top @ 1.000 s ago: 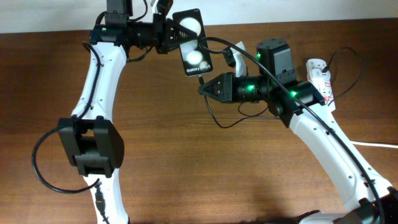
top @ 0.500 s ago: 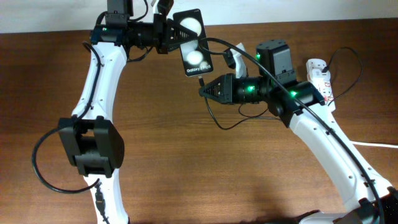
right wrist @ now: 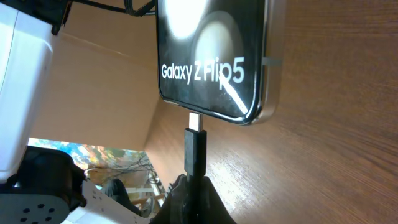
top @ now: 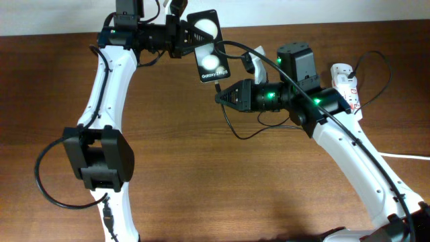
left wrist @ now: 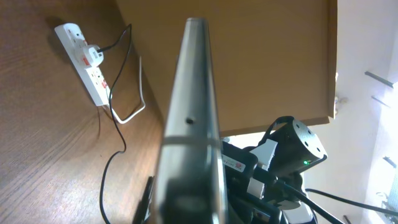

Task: Plug charger to phone and switch on socket
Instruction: 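Align the phone's bottom port over the USB-C plug and push together, then lower the connected phone onto the table with both grippers, then release the phone and move the right gripper to the power strip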

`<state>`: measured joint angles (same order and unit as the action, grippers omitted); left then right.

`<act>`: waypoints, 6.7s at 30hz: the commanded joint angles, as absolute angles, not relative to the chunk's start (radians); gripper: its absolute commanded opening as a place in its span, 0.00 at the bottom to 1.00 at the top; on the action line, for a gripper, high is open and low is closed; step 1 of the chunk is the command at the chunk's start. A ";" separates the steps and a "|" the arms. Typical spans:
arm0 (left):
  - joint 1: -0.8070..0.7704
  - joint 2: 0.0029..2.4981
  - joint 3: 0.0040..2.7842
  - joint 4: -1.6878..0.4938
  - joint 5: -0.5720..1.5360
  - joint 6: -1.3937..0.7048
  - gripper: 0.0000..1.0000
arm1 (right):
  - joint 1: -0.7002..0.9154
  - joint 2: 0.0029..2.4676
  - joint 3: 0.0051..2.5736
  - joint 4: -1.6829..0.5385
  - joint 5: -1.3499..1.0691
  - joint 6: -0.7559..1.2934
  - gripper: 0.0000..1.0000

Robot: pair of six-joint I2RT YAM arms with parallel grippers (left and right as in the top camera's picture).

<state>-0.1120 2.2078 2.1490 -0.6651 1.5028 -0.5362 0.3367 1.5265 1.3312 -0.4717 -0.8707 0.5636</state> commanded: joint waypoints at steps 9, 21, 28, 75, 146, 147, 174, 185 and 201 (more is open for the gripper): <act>-0.117 2.210 2.161 -0.666 1.523 -0.538 0.00 | 0.347 1.536 1.325 -0.462 -0.833 0.546 0.04; -0.125 2.210 2.161 -0.666 1.519 -0.538 0.00 | 0.347 1.536 1.325 -0.456 -0.834 0.546 0.04; -0.144 2.210 2.161 -0.666 1.519 -0.538 0.00 | 0.347 1.536 1.325 -0.456 -0.833 0.546 0.04; -0.170 2.210 2.160 -0.670 1.541 -0.500 0.00 | 0.274 1.536 1.325 -0.377 -0.859 0.554 0.04; -0.243 2.357 1.788 -0.951 0.736 -0.212 0.00 | 0.274 1.536 1.325 -0.757 -0.630 0.392 0.78; -0.242 2.357 1.788 -0.952 0.716 -0.212 0.00 | 0.274 1.536 1.325 -0.757 -0.630 0.392 0.78; -0.242 2.356 1.839 -1.042 0.450 -0.262 0.67 | 0.274 1.536 1.325 -0.772 -0.631 0.373 0.79; -0.242 2.350 1.895 -1.154 0.121 -0.310 0.66 | 0.274 1.536 1.325 -0.780 -0.628 0.333 0.79; -0.240 1.818 2.077 -1.248 0.041 -0.299 0.73 | 0.273 1.536 1.325 -0.875 -0.493 0.261 0.78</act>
